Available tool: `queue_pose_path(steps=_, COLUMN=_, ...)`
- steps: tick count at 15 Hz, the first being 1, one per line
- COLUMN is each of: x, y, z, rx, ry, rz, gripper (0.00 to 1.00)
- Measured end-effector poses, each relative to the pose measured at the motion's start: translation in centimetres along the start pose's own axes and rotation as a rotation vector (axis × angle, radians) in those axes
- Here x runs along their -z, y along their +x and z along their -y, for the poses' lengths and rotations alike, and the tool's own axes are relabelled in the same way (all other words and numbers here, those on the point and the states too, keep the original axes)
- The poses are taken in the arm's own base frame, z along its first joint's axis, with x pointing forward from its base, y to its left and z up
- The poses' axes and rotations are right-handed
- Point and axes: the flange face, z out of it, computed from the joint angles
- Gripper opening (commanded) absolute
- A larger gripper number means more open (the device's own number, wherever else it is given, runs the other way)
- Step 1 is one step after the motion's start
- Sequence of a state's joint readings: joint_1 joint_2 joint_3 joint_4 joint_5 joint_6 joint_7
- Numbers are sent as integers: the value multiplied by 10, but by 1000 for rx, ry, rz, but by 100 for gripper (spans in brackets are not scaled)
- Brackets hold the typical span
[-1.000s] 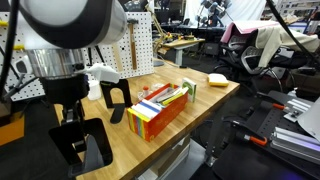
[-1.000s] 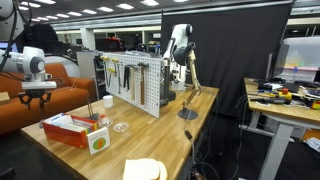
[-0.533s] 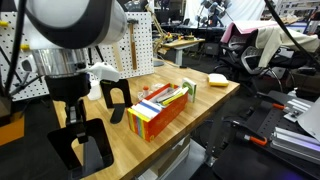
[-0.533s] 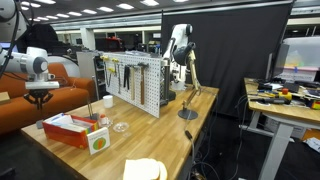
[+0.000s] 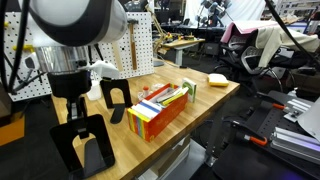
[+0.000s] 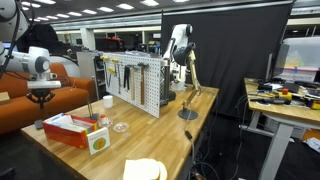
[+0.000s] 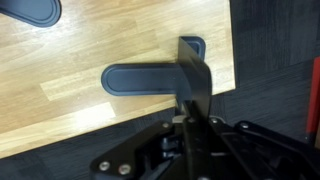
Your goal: Pick the black object and put it beside the box
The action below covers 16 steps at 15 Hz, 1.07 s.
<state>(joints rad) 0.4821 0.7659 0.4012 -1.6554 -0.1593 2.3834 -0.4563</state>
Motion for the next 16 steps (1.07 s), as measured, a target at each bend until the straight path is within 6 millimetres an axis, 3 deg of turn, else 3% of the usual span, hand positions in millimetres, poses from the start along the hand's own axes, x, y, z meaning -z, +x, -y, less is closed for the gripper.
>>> queue_pose_path(steps=9, x=5, y=-23, z=-44, rx=-241, ry=-60, rz=4, gripper=1)
queue_pose_path(steps=16, x=5, y=-28, z=-48, rx=-408, ry=-77, rz=-22, gripper=1)
